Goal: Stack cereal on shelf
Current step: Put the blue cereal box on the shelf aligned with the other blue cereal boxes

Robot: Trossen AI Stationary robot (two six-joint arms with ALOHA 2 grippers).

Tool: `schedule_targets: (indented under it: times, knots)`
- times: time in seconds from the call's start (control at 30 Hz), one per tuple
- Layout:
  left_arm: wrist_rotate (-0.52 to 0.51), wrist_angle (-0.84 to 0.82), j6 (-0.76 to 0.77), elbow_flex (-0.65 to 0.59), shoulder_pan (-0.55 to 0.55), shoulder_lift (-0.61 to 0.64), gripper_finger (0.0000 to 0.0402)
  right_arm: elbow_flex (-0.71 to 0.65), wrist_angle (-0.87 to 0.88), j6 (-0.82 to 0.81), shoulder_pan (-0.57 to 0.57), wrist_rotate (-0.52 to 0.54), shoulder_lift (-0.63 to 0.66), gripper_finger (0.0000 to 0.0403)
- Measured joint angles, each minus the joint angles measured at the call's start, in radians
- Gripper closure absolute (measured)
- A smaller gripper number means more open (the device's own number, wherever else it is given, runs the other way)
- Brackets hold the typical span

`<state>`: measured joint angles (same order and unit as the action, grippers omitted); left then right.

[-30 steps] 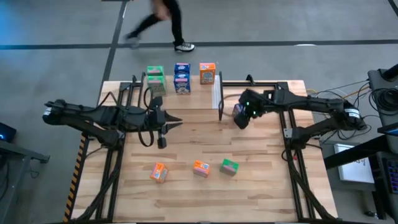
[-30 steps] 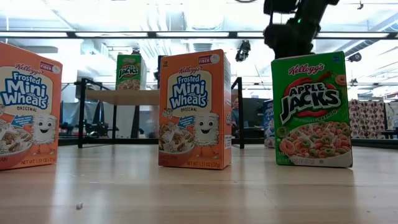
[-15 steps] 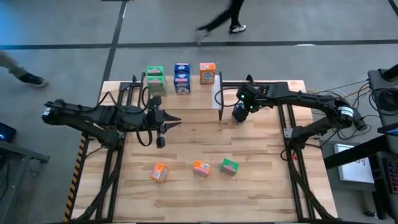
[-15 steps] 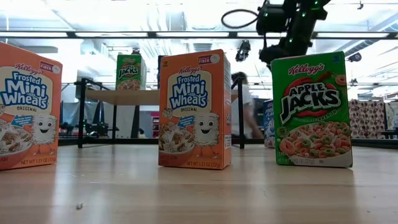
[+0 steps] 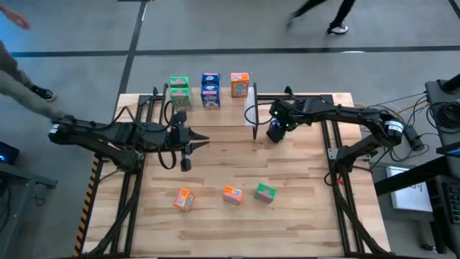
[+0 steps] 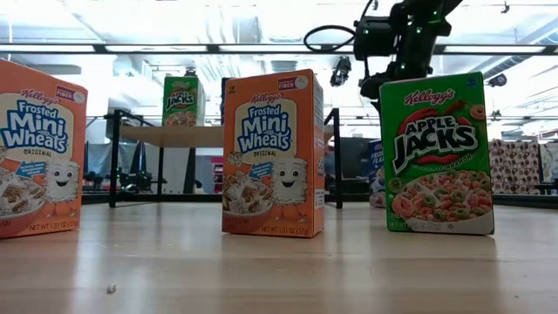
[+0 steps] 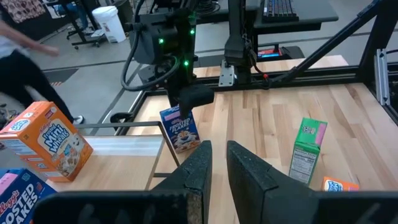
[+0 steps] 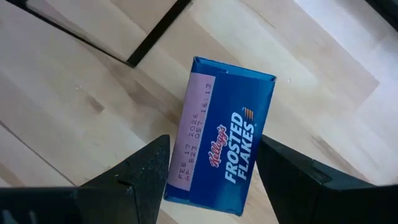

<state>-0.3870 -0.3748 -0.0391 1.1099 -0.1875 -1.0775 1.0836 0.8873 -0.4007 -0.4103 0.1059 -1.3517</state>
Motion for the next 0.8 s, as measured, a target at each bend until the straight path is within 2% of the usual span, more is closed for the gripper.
schedule_targets:
  times: [0.13, 0.5, 0.8]
  knots:
    - [0.0, 0.0, 0.0, 0.0, 0.0, 0.0, 0.0369, 0.0, -0.003, 0.0, 0.0, 0.0, -0.013, 0.0188]
    - [0.0, 0.0, -0.004, 0.0, 0.0, 0.0, 0.0369, 0.0, 0.0, 0.001, 0.0, -0.009, -0.008, 0.0251]
    - [0.0, -0.002, -0.052, -0.01, 0.0, 0.02, 0.0369, 0.016, 0.07, -0.004, 0.001, -0.036, 0.055, 0.0256]
